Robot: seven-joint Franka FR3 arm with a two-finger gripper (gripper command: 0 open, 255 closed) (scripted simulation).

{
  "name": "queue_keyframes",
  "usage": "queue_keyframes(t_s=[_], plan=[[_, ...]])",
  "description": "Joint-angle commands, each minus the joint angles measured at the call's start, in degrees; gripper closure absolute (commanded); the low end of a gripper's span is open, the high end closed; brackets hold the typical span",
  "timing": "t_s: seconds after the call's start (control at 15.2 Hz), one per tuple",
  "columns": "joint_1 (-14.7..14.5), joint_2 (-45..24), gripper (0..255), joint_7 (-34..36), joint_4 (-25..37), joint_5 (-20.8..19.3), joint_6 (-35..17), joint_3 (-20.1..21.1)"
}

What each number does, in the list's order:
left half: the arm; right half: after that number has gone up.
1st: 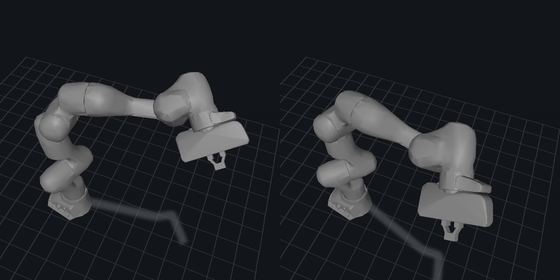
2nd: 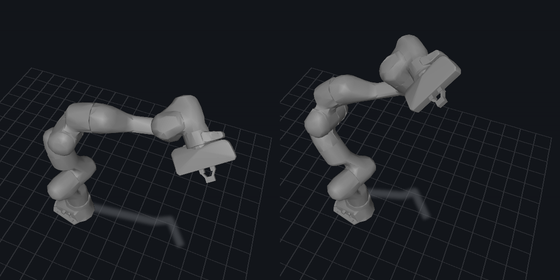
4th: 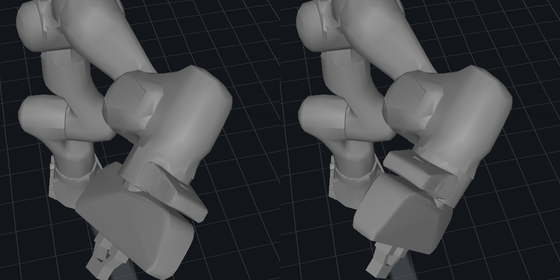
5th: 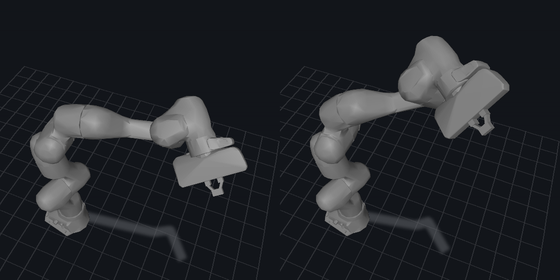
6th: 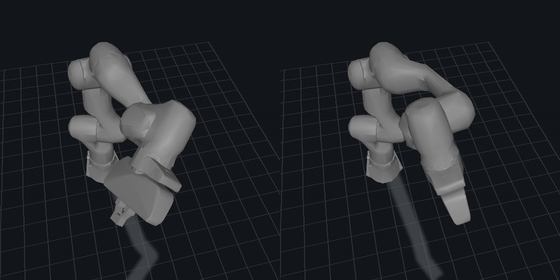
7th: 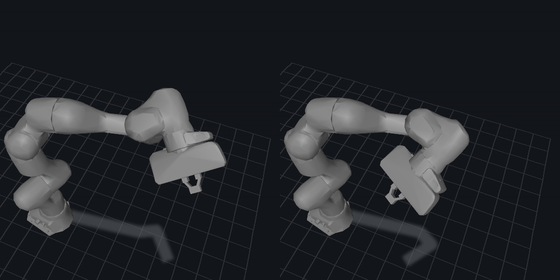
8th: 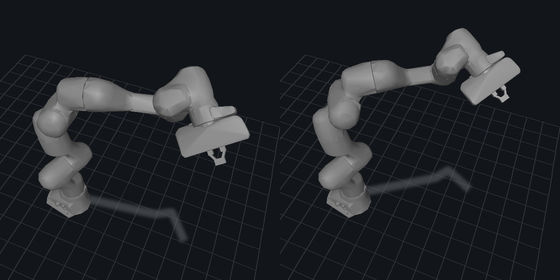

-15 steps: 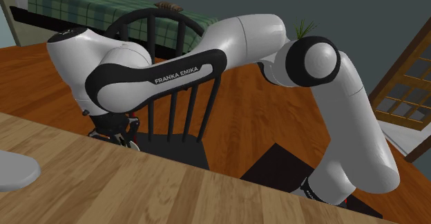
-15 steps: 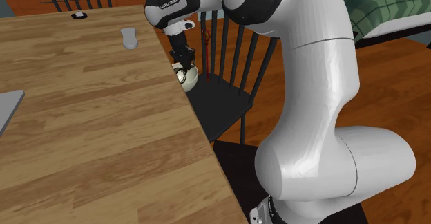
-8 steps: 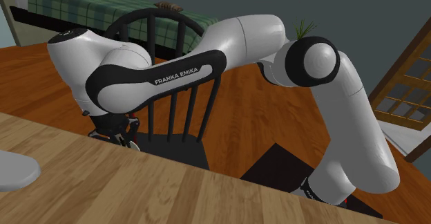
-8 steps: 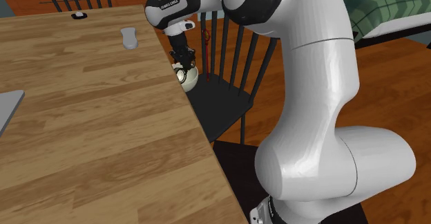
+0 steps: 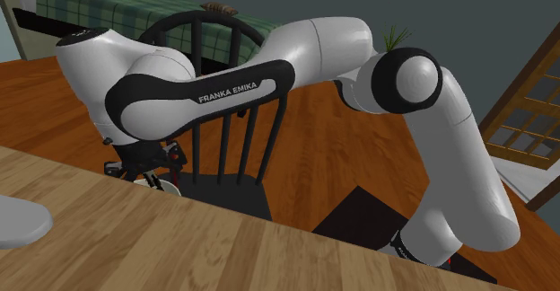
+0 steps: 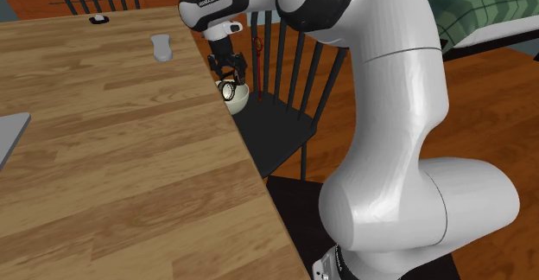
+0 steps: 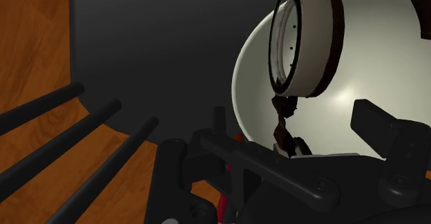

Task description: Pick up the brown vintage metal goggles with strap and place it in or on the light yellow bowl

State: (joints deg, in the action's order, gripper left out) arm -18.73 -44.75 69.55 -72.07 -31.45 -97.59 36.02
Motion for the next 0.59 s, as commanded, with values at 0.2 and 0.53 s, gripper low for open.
queue_keyframes(t_s=[0.2,0.53], plan=[[-1.8,0.0,0,-0.8,5.3,0.5,4.8,0.2],[-1.8,0.0,0,-0.8,5.3,0.5,4.8,0.2]])
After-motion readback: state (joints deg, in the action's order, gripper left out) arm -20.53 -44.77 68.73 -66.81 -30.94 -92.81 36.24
